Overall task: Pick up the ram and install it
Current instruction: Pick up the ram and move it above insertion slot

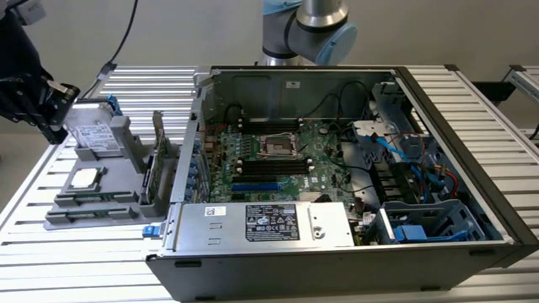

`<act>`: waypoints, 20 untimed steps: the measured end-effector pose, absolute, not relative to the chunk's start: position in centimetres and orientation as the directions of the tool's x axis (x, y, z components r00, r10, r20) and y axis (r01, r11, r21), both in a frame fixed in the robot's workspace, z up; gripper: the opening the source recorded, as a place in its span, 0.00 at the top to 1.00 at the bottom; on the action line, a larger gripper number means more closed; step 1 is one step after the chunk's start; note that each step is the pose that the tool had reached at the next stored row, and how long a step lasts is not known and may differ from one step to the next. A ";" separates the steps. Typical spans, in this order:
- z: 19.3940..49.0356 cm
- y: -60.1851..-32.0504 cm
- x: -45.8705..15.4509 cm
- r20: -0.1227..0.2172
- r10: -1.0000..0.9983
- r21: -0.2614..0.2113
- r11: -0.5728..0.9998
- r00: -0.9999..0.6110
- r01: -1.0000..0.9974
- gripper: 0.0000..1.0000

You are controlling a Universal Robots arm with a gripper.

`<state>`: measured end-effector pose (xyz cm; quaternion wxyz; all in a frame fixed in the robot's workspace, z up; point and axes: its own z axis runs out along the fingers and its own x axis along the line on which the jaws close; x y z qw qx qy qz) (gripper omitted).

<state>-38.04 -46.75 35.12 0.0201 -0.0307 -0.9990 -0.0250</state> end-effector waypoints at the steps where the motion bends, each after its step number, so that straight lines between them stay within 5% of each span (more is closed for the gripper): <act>1: 35.1 -46.8 -38.0 0.042 0.060 0.049 0.997 -0.997 0.062 0.90; 20: 35.0 -46.8 -38.0 0.040 -0.069 0.051 0.996 -0.997 -0.067 0.90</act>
